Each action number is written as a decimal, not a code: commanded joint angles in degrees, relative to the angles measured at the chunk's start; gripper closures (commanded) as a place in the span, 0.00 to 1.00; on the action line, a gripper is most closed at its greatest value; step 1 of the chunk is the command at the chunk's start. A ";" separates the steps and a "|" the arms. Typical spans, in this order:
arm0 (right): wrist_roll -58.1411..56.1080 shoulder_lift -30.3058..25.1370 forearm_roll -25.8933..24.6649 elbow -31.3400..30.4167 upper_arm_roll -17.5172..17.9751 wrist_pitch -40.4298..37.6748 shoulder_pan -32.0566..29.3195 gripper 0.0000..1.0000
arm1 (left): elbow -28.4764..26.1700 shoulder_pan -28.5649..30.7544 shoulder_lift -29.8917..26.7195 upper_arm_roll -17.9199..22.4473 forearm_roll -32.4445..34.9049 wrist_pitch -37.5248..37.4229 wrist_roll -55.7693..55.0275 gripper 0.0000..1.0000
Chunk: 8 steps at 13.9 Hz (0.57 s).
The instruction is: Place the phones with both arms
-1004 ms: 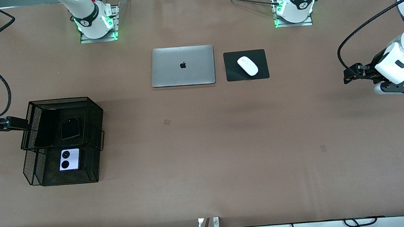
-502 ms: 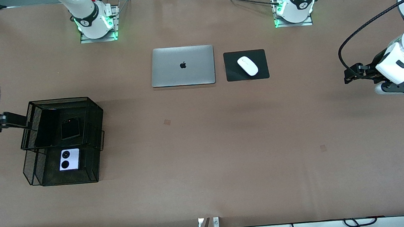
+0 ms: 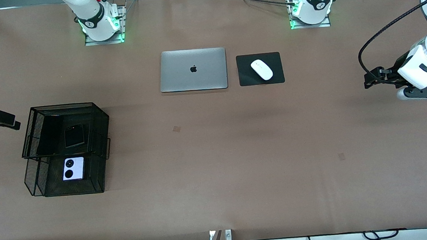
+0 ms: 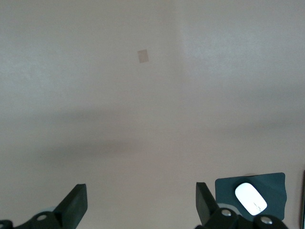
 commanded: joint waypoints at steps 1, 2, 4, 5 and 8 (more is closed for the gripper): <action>2.15 -3.89 -1.13 -5.04 1.31 0.97 -0.67 0.00 | 1.63 0.30 0.63 0.04 -0.59 -1.43 -0.25 0.00; 2.16 -6.17 -1.13 -8.72 1.31 1.93 -0.76 0.00 | 1.63 0.30 0.63 -0.05 -0.60 -1.95 -0.25 0.00; 1.81 -11.70 -2.79 -16.27 1.40 5.00 -0.76 0.00 | 1.63 0.38 0.63 -0.05 -0.60 -2.05 0.18 0.00; 1.46 -13.82 -3.85 -19.09 1.48 5.80 -0.67 0.00 | 1.72 0.39 0.63 0.04 -0.60 -2.05 0.36 0.00; 1.80 -17.52 -3.86 -24.21 1.49 7.04 -0.58 0.00 | 1.63 0.39 0.63 0.04 -0.60 -2.14 0.54 0.00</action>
